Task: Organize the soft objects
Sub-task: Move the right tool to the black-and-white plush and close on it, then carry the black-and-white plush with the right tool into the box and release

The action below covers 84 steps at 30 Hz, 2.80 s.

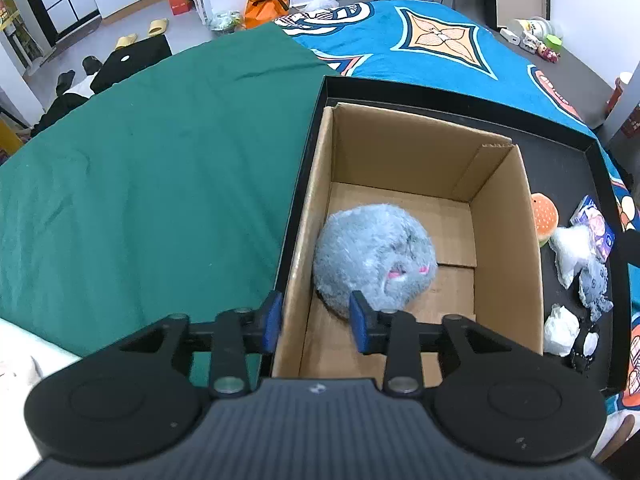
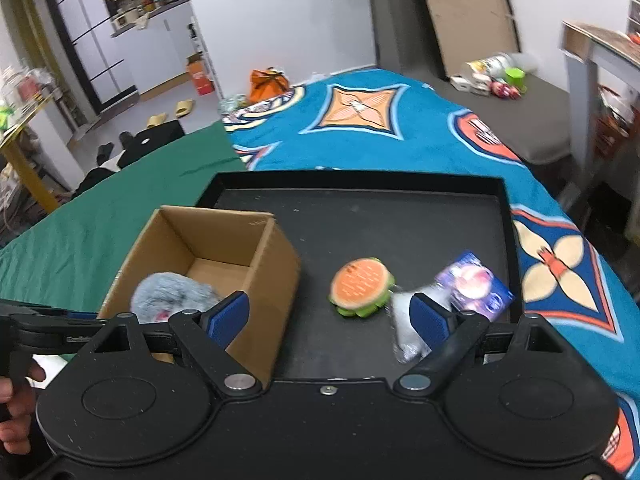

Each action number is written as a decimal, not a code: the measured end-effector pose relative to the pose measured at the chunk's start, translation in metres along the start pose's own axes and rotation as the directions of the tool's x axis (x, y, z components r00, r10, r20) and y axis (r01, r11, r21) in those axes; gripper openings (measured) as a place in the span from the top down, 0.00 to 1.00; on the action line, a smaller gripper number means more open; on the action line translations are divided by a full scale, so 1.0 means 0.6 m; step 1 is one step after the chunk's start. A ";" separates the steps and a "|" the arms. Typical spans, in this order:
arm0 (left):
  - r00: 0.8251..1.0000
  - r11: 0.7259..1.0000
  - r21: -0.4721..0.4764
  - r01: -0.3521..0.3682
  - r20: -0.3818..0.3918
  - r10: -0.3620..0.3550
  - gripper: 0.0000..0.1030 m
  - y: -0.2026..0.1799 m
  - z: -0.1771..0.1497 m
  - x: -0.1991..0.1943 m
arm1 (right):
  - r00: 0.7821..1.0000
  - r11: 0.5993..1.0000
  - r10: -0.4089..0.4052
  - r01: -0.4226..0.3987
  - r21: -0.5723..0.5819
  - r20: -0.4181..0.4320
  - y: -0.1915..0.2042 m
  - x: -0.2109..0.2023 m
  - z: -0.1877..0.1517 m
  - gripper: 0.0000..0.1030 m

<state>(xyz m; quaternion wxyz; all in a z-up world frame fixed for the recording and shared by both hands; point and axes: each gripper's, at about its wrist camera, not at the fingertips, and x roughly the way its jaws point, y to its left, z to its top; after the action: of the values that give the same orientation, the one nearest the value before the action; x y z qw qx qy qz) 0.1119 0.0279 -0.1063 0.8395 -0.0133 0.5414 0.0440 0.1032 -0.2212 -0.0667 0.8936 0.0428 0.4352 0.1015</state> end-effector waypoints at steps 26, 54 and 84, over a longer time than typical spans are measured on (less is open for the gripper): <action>0.994 0.991 0.078 -0.108 -0.016 0.109 0.29 -0.046 -0.035 -0.012 | 0.975 0.939 0.007 0.069 0.336 -0.221 -0.133 0.037 -0.076 0.17; 0.975 0.967 0.136 -0.216 -0.025 0.221 0.22 -0.088 -0.032 -0.001 | 0.924 0.906 0.062 0.107 0.409 -0.378 -0.167 0.130 -0.121 0.51; 0.987 0.982 0.098 -0.162 0.012 0.162 0.23 -0.048 -0.029 -0.023 | 0.974 0.933 0.020 0.063 0.354 -0.227 -0.125 0.051 -0.081 0.61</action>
<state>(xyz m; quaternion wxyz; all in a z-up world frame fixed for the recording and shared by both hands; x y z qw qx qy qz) 0.0931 -0.0027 -0.1018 0.8339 0.0724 0.5404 0.0852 0.0945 -0.2883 -0.1326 0.8163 0.1886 0.5458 0.0146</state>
